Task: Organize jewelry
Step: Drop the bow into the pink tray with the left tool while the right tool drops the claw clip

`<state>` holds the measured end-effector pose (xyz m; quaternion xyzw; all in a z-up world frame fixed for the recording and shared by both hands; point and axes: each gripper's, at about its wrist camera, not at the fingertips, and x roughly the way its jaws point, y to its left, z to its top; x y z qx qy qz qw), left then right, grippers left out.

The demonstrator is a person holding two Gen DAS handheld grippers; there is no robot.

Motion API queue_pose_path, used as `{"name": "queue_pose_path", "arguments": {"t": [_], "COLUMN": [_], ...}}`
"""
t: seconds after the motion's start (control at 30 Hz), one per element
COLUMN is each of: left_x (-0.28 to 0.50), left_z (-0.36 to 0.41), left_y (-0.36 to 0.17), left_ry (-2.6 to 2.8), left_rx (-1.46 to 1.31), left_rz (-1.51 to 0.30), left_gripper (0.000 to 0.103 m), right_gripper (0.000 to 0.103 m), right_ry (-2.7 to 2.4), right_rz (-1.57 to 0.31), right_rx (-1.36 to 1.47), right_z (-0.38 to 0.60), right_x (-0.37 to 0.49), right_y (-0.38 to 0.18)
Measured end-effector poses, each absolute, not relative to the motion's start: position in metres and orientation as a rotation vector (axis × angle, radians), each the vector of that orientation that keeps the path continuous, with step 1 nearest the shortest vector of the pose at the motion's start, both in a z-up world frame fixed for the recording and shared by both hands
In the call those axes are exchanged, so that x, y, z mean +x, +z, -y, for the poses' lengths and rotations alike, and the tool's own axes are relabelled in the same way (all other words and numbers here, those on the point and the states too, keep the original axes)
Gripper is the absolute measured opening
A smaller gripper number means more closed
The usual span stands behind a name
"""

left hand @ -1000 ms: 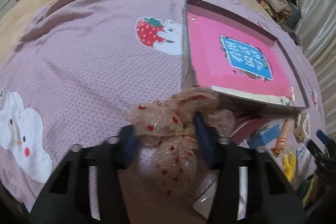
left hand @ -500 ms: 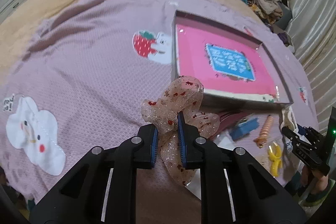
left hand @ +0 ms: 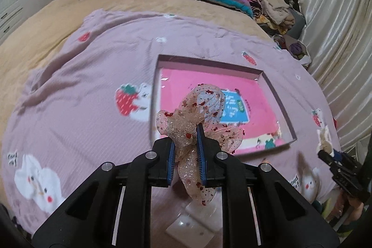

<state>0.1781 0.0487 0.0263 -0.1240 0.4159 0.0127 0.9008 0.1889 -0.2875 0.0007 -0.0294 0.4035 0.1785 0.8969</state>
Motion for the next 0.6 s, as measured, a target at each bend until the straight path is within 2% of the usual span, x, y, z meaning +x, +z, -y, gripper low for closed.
{"name": "queue_pose_path", "arguments": {"t": [0.33, 0.6], "left_x": [0.226, 0.25], "left_z": [-0.029, -0.028], "left_y": [0.019, 0.003], "left_ry": [0.008, 0.017], "left_rx": [-0.228, -0.219], "left_rz": [-0.874, -0.905], "left_gripper": [0.009, 0.009], "right_gripper": [0.041, 0.041], "right_ry": [0.372, 0.395], "right_rz": [-0.77, -0.808], "right_rx": [-0.055, -0.05], "right_z": [0.271, 0.243], "right_x": [0.23, 0.264], "right_y": [0.032, 0.02]}}
